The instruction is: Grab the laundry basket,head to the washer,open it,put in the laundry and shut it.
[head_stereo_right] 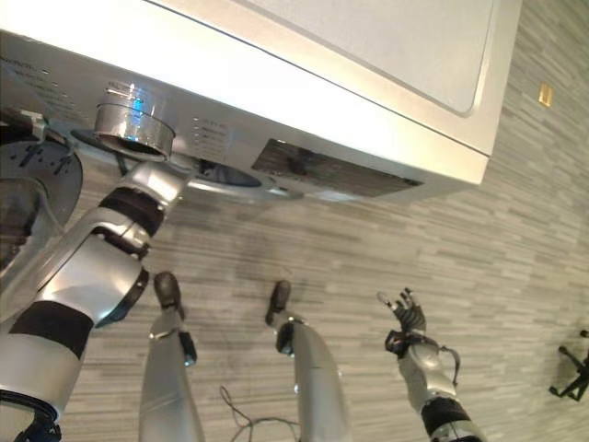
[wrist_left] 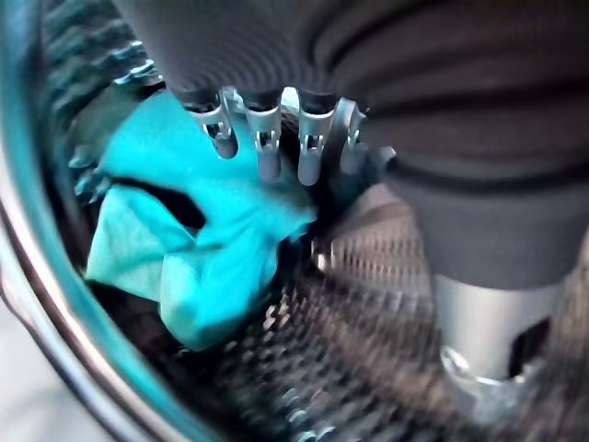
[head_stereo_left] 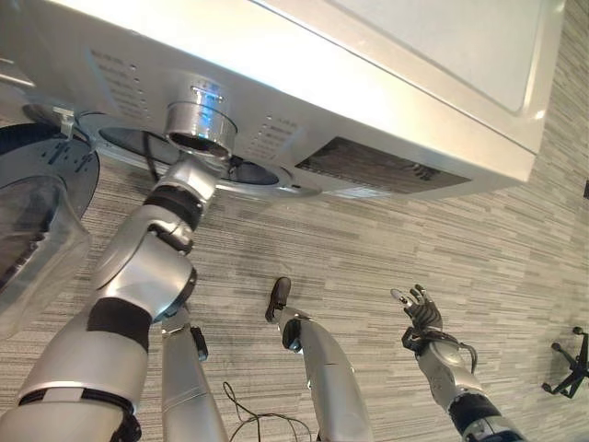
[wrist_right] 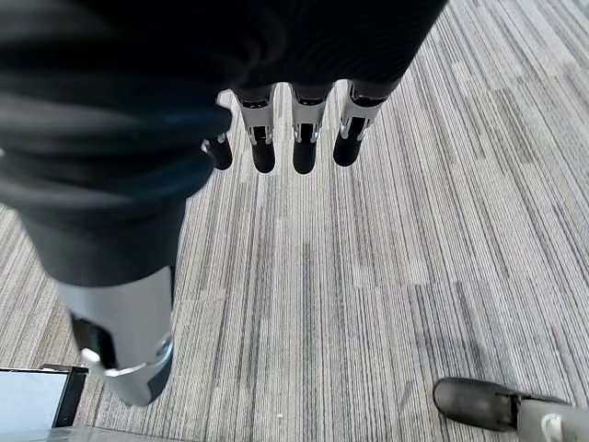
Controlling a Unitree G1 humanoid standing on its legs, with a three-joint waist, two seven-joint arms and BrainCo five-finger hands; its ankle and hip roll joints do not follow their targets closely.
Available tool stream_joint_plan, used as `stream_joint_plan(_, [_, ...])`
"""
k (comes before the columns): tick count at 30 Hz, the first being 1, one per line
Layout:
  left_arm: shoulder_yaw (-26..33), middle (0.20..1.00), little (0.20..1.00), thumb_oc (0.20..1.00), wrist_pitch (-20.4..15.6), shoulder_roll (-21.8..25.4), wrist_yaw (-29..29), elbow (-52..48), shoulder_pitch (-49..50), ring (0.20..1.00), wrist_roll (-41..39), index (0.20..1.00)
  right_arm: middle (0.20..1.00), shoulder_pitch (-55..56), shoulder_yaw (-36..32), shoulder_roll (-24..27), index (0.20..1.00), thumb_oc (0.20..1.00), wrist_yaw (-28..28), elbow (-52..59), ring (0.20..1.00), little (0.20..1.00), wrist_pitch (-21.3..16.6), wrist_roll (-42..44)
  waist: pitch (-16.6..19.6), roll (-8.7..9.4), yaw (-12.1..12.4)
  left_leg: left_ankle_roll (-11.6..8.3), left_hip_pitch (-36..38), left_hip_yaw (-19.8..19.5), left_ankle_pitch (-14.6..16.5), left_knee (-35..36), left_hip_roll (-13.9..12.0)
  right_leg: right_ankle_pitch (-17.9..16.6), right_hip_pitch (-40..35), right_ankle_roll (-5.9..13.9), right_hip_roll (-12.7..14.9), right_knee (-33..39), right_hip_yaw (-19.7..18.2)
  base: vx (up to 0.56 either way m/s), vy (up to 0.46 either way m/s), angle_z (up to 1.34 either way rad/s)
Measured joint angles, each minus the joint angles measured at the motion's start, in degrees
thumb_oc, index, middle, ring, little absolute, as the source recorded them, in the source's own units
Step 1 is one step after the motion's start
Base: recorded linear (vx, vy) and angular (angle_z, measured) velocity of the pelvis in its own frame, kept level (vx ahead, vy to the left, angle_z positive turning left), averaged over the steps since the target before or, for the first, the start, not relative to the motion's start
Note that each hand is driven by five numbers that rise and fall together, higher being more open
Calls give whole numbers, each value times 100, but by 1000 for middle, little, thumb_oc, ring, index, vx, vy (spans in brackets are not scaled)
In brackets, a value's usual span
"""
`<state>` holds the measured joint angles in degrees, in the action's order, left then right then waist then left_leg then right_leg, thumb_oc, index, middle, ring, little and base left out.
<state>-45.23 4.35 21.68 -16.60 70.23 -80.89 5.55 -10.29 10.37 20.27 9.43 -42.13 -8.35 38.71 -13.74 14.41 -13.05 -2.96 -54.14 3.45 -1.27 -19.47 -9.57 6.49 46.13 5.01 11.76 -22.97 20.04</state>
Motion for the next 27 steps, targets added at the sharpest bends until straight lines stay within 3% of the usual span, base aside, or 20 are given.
stream_joint_plan(2, [-805,1000,1000,1000,237,47,-20,124,-190,1000,1064,1000,1000,-85,86,109,1000,1000,-71,0,1000,1000,-1,-36,2,2,-30,9,-2,2,-36,58,16,-29,-3,6,1,51,16,-3,2,2])
stream_joint_plan(3, [-904,1000,1000,1000,311,98,-5,122,-219,1000,1792,1000,1000,-132,109,198,1000,1000,-91,36,1000,1000,-25,-132,2,3,-37,11,1,12,-37,60,19,-47,-18,11,3,86,13,0,0,0])
stream_joint_plan(7, [-823,1000,1000,1000,465,110,181,-179,-112,1000,2482,1000,1000,-274,100,211,1000,1000,-87,11,1000,1000,-61,-139,5,7,-16,13,30,-14,-40,62,26,-60,-115,14,9,137,82,4,-3,6])
stream_joint_plan(9, [-558,1000,1000,1000,490,217,196,-517,189,1000,2484,1000,1000,-309,100,176,1000,1000,-91,-57,1000,1000,-58,-139,3,11,-8,14,129,-26,-40,85,29,-60,-212,15,24,140,83,-1,4,2])
stream_joint_plan(11, [-156,1000,1000,1000,490,482,219,-1463,1150,1000,2479,1000,1000,-412,88,65,1000,1000,-84,-568,1000,1000,-29,-135,1,16,22,14,562,34,-40,267,24,-60,-530,15,30,187,69,-4,22,-4])
stream_joint_plan(12, [-23,1000,1000,1000,490,496,281,-1674,1534,1000,2473,1000,1000,-384,90,38,1000,1000,-87,-761,1000,1000,16,-140,-5,4,174,14,773,45,-40,348,36,-60,-728,15,12,267,66,-1,19,-7])
stream_joint_plan(18, [719,1000,1000,1000,380,672,657,-2539,3293,1000,2084,1000,1000,-186,-56,-76,1000,1000,-179,-937,1000,1000,270,-427,1,-57,375,14,1556,180,-40,609,-33,-81,-1606,36,-162,841,67,20,-12,-6])
stream_joint_plan(20, [1441,1000,1000,1000,203,513,708,-3305,4424,1000,1621,1000,1000,-50,-247,-200,1000,1000,-228,-1101,1000,1000,391,-632,-4,-74,416,14,1883,182,-40,688,-40,-84,-1956,35,-189,967,96,17,-54,4])
stream_joint_plan(24, [1669,1000,1000,1000,40,250,848,-3274,6359,1000,1043,1000,1000,317,-475,-229,1000,1000,-403,-1387,1000,1000,504,-889,0,-240,709,16,2767,191,-41,899,-47,-48,-2807,56,-231,1103,111,42,-78,4])
stream_joint_plan(27, [1762,1000,1000,1000,-56,114,888,-2607,6942,1000,886,1000,1000,361,-637,-217,1000,1000,-470,-1608,1000,1000,485,-1042,18,-367,845,17,3122,181,-82,1140,-101,-133,-3361,44,-430,1701,150,25,-72,7])
